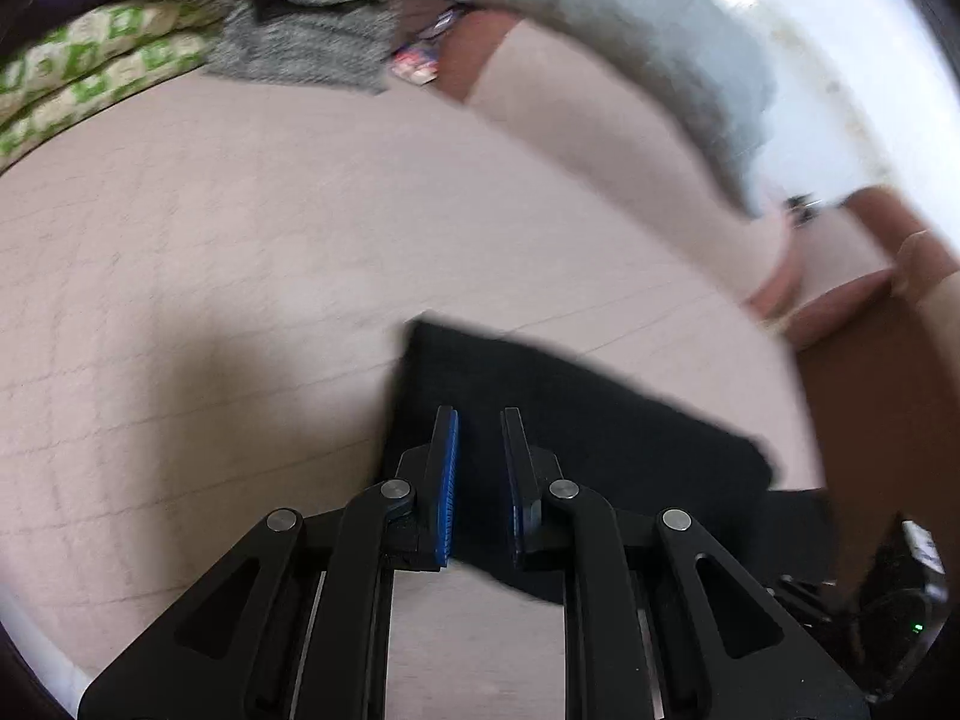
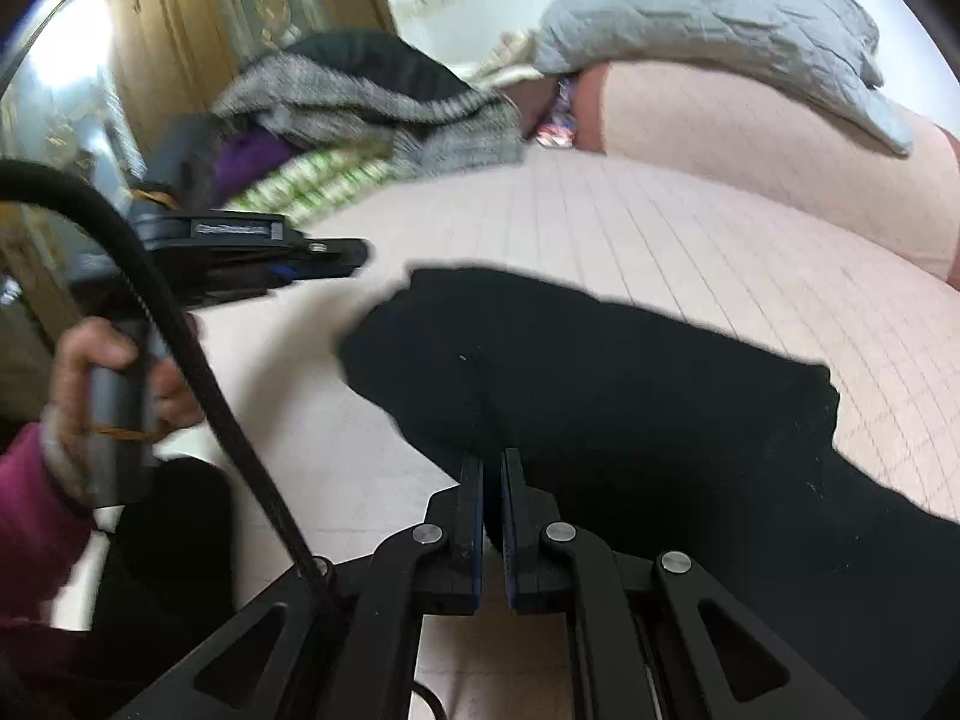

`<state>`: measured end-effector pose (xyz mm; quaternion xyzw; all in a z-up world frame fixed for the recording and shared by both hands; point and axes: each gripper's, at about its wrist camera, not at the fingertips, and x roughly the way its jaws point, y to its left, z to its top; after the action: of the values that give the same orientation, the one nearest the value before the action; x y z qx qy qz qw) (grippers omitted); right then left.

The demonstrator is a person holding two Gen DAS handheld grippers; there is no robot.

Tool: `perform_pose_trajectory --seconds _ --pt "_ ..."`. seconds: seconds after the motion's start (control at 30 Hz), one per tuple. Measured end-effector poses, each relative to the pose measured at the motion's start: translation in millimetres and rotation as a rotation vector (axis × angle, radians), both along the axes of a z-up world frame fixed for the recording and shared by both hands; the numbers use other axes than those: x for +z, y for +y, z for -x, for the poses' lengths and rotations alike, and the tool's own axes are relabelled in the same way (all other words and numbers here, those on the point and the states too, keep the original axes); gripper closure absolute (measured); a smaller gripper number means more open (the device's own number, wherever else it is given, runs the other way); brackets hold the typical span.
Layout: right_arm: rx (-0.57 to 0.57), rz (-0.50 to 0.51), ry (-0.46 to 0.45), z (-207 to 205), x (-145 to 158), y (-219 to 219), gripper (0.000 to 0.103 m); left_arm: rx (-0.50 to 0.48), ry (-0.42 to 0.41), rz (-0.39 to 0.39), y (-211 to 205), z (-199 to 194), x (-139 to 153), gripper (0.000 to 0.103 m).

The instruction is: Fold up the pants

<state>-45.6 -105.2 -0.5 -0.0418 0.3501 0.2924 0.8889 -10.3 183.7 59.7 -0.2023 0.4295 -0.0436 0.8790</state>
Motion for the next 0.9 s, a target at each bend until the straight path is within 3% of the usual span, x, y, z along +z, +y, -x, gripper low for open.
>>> perform_pose_trajectory --seconds 0.03,0.1,0.13,0.17,0.33,0.47,0.63,0.73,0.8,0.9 --pt "-0.005 0.017 0.033 -5 -7 4 0.095 -0.001 0.002 -0.003 0 2 -2 0.091" --pt "0.003 0.024 0.04 -2 -9 8 0.078 -0.015 -0.011 -0.023 -4 8 -1 0.091" --pt "0.019 0.02 0.032 1 -6 7 0.062 -0.026 -0.024 -0.042 -8 11 3 0.091" --pt "0.017 0.022 0.021 5 -2 5 0.055 -0.044 -0.042 -0.065 -13 15 9 0.09" --pt "-0.072 -0.049 -0.002 21 22 -39 0.055 -0.144 -0.102 -0.101 -51 23 30 0.09" --pt "-0.22 -0.097 0.018 22 31 -91 0.055 -0.245 -0.071 -0.095 -90 15 27 0.09" --pt "-0.352 -0.223 0.096 -21 28 -132 0.055 -0.303 -0.01 -0.095 -130 12 7 0.09" --pt "-0.347 -0.284 0.14 -56 23 -131 0.056 -0.329 0.016 -0.112 -145 13 -3 0.09" --pt "-0.308 -0.292 0.201 -79 12 -121 0.084 -0.347 0.031 -0.141 -152 12 -10 0.09" --pt "-0.312 -0.236 0.146 -88 17 -113 0.093 -0.348 0.035 -0.179 -155 10 -16 0.09"
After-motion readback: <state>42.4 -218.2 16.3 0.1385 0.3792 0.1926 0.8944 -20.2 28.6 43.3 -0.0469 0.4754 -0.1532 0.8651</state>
